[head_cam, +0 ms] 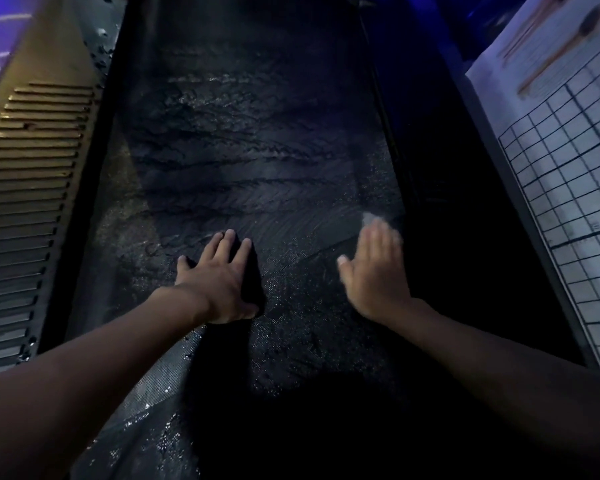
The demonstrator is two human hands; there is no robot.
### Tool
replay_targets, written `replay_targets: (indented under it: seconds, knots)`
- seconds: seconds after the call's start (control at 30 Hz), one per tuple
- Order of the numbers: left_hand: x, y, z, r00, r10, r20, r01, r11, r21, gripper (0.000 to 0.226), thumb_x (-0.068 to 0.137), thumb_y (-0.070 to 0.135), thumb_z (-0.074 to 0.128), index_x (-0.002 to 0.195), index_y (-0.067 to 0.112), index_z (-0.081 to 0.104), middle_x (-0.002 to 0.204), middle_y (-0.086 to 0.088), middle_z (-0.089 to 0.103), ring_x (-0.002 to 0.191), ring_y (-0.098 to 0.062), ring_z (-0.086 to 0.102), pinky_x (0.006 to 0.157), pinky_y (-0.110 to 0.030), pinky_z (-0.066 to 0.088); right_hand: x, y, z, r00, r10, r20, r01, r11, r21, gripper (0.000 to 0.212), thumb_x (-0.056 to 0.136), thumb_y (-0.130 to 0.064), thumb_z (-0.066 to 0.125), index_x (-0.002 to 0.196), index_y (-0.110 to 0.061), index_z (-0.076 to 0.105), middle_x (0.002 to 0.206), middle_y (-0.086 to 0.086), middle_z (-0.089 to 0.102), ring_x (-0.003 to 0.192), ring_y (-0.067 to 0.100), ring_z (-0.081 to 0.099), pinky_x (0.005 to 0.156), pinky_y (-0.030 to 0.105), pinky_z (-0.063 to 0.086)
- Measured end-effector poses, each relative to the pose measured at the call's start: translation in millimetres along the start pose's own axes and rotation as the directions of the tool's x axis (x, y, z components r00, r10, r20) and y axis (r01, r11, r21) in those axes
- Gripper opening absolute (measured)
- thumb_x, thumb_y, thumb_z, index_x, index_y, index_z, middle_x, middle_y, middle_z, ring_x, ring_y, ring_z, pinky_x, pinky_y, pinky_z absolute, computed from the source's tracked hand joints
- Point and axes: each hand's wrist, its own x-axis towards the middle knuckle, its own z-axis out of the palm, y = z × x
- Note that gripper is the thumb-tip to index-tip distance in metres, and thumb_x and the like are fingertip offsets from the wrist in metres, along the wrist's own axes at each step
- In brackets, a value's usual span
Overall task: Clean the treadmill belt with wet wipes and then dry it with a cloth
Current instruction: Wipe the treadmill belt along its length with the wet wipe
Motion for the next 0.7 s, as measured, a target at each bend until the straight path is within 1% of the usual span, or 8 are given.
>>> replay_targets:
  seconds: [0.07,0.1,0.2,0.37,0.47,0.6,0.63,0.7]
  knots:
    - [0,0,0,1.0,0.001,-0.009,-0.001,1.0,-0.018,0.124,0.07,0.068,0.069,0.153,0.029,-0.015,0.16,0.002,-0.023,0.148,-0.017,-0.02,0.115,-0.062,0.015,-7,9,-1,0.975,-0.201,0.091,0.209,0.975,-0.08,0.079,0.097,-0.051,0.015,0.155,0.003,0.013,0.162,0.023,0.009,0.153,0.032,0.004,0.124,0.049,0.006]
    - [-1,0,0,1.0,0.002,-0.012,-0.002,0.999,-0.032,0.123,0.07,0.067,0.069,0.153,0.029,-0.014,0.16,0.002,-0.023,0.148,-0.017,-0.019,0.115,-0.062,0.014,-1,18,-6,0.978,-0.18,0.107,0.189,0.979,-0.08,0.079,0.096,-0.05,0.011,0.156,0.001,0.008,0.164,0.021,0.007,0.153,0.029,0.002,0.124,0.047,0.004]
    - [-4,-1,1,1.0,0.005,-0.027,-0.007,0.997,-0.078,0.121,0.071,0.065,0.07,0.154,0.031,-0.011,0.16,0.003,-0.022,0.148,-0.016,-0.017,0.117,-0.06,0.01,10,17,-11,0.99,0.143,0.019,-0.143,0.99,0.01,0.08,0.095,-0.049,0.017,0.155,0.003,0.009,0.163,0.023,0.008,0.152,0.033,0.004,0.123,0.051,0.006]
    - [-10,-3,5,0.992,-0.09,-0.091,0.079,0.99,-0.118,0.119,0.062,0.075,0.069,0.15,0.043,-0.003,0.16,-0.011,-0.011,0.149,-0.029,-0.009,0.118,-0.055,0.014,-7,0,-3,0.937,-0.316,0.151,0.332,0.938,-0.097,0.076,0.099,-0.05,0.013,0.155,0.002,0.01,0.163,0.021,0.006,0.153,0.029,0.001,0.124,0.048,0.006]
    - [-18,-5,11,0.977,-0.206,-0.057,0.199,0.974,-0.111,0.119,0.063,0.084,0.06,0.149,0.043,-0.01,0.159,-0.016,-0.016,0.147,-0.041,-0.011,0.112,-0.064,0.019,6,-8,-7,0.996,-0.082,0.047,0.084,0.996,-0.04,0.077,0.1,-0.048,0.014,0.152,0.008,0.017,0.161,0.027,0.014,0.151,0.037,0.009,0.123,0.052,0.009]
    - [-24,-13,16,0.981,-0.192,-0.036,0.184,0.97,-0.158,0.121,0.066,0.077,0.065,0.152,0.035,-0.01,0.159,-0.012,-0.022,0.147,-0.037,-0.016,0.114,-0.064,0.014,-10,-41,13,0.881,-0.459,0.114,0.47,0.875,-0.114,0.071,0.105,-0.048,0.016,0.155,0.002,0.011,0.164,0.019,0.007,0.153,0.028,-0.001,0.124,0.046,0.003]
    - [-25,-17,14,0.983,-0.18,-0.033,0.172,0.97,-0.171,0.122,0.066,0.072,0.07,0.152,0.034,-0.008,0.16,-0.01,-0.021,0.148,-0.034,-0.015,0.115,-0.062,0.014,-4,-41,8,0.872,-0.474,0.12,0.487,0.864,-0.128,0.07,0.105,-0.049,0.013,0.156,-0.001,0.008,0.165,0.016,0.003,0.153,0.025,-0.004,0.124,0.043,-0.001]
    - [-28,-29,14,0.988,-0.148,-0.041,0.138,0.971,-0.194,0.124,0.064,0.06,0.079,0.154,0.032,-0.002,0.162,-0.006,-0.017,0.149,-0.029,-0.012,0.118,-0.056,0.017,10,-47,0,0.95,-0.287,0.126,0.3,0.949,-0.101,0.075,0.1,-0.053,-0.001,0.156,-0.003,-0.006,0.164,0.014,-0.012,0.151,0.022,-0.017,0.122,0.041,-0.012]
